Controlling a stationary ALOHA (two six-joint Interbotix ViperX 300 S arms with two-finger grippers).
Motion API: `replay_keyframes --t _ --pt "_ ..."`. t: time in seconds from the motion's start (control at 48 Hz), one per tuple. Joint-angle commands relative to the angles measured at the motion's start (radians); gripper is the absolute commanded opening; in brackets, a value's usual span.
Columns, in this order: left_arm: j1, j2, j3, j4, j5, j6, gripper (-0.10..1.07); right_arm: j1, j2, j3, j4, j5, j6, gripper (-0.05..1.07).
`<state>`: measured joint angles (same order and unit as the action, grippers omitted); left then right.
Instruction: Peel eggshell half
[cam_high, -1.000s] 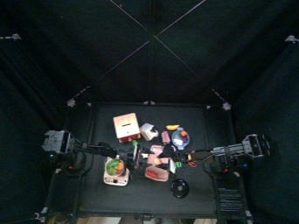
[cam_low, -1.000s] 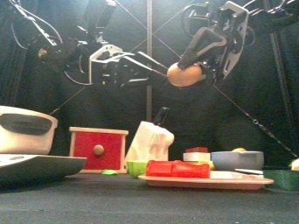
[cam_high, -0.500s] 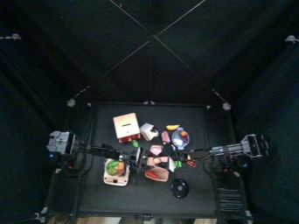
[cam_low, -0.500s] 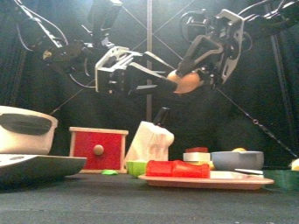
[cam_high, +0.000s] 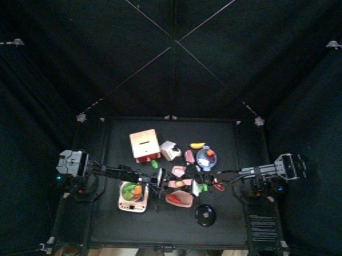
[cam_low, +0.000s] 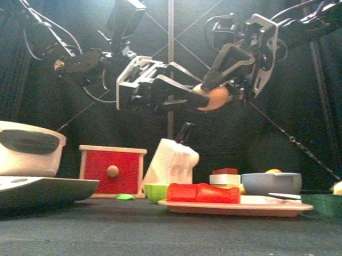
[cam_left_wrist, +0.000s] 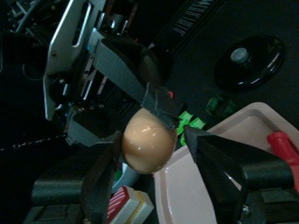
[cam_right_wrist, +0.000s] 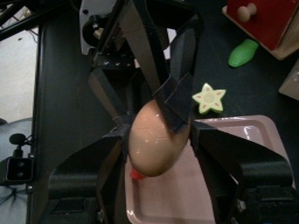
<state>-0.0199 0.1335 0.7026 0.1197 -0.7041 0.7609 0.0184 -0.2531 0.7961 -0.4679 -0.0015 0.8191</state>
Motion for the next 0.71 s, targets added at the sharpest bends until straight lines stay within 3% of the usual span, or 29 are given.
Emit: replay_keyframes --t 0.0,0.25,0.688 --pt "0.002 -0.009 -0.023 -0.003 -0.009 0.002 0.83 -0.005 -0.014 -0.020 0.003 -0.009 0.000 0.68" --pt "0.002 -0.012 -0.011 -0.003 -0.009 0.002 0.64 -0.005 -0.014 -0.015 0.025 -0.005 0.000 0.68" --pt "0.002 -0.020 0.008 -0.009 -0.009 0.000 0.62 -0.005 -0.014 -0.009 0.026 0.014 0.002 0.61"
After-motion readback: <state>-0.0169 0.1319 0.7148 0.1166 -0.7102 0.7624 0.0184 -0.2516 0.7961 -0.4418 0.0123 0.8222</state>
